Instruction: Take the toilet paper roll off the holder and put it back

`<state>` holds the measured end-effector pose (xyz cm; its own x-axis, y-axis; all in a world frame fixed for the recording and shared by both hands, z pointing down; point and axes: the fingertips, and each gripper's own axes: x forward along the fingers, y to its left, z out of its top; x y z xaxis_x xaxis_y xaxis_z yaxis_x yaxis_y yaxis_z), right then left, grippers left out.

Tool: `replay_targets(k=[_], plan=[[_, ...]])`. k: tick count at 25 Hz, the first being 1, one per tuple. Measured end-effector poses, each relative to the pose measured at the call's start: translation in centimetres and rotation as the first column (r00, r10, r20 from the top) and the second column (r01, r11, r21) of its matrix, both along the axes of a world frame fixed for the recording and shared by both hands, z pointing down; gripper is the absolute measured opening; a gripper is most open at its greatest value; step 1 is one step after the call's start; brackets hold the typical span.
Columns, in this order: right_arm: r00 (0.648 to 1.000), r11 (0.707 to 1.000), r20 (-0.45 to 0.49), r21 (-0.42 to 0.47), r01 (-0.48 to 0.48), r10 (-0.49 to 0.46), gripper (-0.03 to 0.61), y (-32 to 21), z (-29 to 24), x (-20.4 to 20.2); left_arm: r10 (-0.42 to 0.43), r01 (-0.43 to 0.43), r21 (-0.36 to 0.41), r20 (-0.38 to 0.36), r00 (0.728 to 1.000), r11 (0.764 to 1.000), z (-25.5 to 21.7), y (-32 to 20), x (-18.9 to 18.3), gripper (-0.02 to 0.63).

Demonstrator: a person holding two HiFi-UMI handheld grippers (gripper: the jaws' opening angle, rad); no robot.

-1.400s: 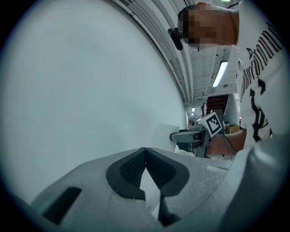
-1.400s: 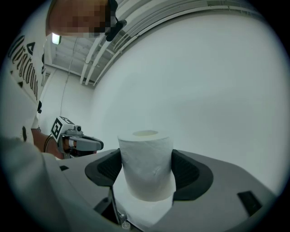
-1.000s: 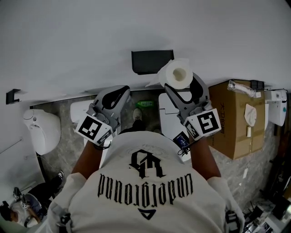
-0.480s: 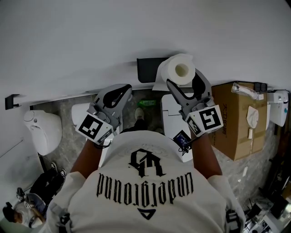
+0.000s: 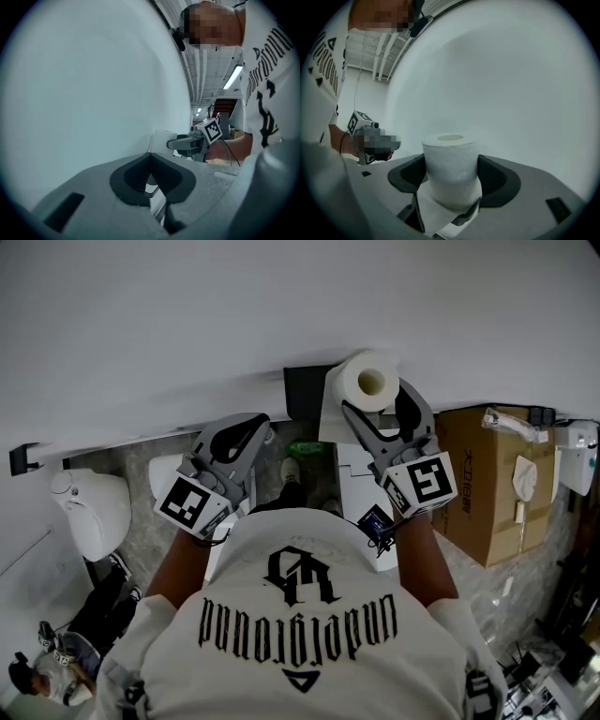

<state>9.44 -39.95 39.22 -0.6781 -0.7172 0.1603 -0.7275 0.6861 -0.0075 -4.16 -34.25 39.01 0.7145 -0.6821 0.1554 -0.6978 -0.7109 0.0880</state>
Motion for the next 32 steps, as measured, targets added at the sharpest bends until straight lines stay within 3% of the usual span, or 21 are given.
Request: replay_targets(k=[12,32], plan=[[1.0,0.999,-0.017,-0.032,0.008,-0.009,0.321,0.2,0.7,-0.1,-0.004,0.003,-0.037,-0.018,1.0,0.999,1.0,0.2,0.1,0.014],[0.999,0.999,-0.011,0.032,0.034,-0.034,0.321,7.3,-2.2,4.0,-0.021,0.021,0.017,-0.027,0.999,1.0,-1.4,6.5,4.5,0.014]])
